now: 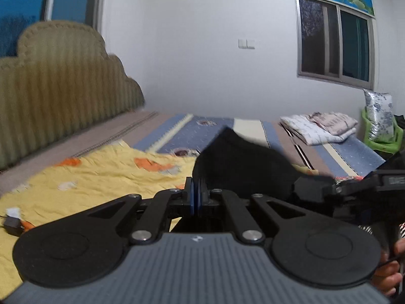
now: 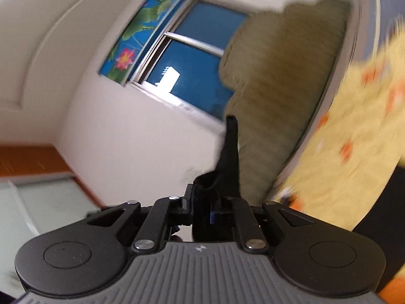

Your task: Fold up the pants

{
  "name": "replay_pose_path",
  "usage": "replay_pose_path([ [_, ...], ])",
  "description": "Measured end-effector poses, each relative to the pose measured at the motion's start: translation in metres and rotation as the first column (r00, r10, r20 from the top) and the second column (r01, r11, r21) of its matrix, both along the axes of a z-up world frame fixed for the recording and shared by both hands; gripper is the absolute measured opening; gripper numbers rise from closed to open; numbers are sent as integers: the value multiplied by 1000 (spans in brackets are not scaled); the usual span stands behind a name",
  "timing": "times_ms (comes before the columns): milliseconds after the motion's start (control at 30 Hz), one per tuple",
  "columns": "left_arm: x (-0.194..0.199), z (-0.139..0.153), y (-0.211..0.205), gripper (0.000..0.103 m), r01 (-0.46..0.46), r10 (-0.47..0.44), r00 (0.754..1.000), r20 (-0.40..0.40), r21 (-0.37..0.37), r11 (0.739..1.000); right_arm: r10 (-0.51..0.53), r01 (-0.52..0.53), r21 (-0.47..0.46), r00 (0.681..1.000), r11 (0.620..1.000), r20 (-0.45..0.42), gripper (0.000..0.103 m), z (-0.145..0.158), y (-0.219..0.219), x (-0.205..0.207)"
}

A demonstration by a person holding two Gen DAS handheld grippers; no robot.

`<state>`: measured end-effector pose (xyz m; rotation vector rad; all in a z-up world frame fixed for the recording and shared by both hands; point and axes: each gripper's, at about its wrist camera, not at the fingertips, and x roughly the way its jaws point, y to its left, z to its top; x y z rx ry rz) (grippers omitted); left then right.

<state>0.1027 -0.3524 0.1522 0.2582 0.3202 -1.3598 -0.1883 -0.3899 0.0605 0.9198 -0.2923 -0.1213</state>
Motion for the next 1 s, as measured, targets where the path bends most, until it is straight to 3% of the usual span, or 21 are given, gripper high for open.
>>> replay_pose_path([
  [100, -3, -33, -30, 2, -80, 69, 991, 110, 94, 992, -103, 109, 40, 987, 993, -127, 11, -20, -10, -1],
  [200, 6, -73, -62, 2, -118, 98, 989, 111, 199, 973, -195, 236, 139, 946, 962, -260, 11, -62, -35, 0],
  [300, 11, -112, -91, 2, -140, 111, 987, 114, 289, 947, -205, 296, 229, 913, 927, -351, 11, -101, -56, 4],
  [433, 7, -151, -121, 3, -154, 104, 982, 154, 358, 921, -277, 377, 165, 858, 911, -433, 11, -108, -60, 9],
  [567, 12, -187, -147, 13, -156, 94, 984, 149, 486, 860, -307, 450, 145, 778, 881, -548, 11, -115, -68, 12],
  [600, 13, -191, -148, 13, -165, 101, 983, 153, 491, 855, -314, 460, 124, 756, 879, -575, 11, -117, -69, 14],
  [633, 14, -192, -147, 18, -172, 110, 982, 153, 486, 857, -315, 465, 113, 740, 878, -594, 11, -119, -70, 15],
  [733, 18, -187, -139, 60, -160, 105, 985, 136, 497, 853, -340, 495, 83, 699, 865, -628, 11, -122, -68, 3],
  [767, 20, -183, -137, 68, -165, 112, 984, 135, 497, 852, -349, 508, 82, 691, 857, -633, 11, -123, -69, 1],
  [833, 23, -175, -130, 72, -165, 125, 985, 116, 480, 862, -338, 508, 106, 699, 854, -630, 10, -126, -71, -5],
  [900, 24, -169, -124, 85, -151, 132, 989, 73, 488, 860, -322, 494, 110, 702, 862, -635, 11, -126, -71, -6],
  [967, 24, -163, -113, 86, -171, 152, 985, 77, 466, 868, -314, 474, 95, 707, 875, -634, 11, -122, -67, -7],
  [1000, 25, -162, -109, 87, -186, 161, 983, 94, 465, 866, -321, 472, 69, 692, 879, -646, 11, -121, -63, -7],
])
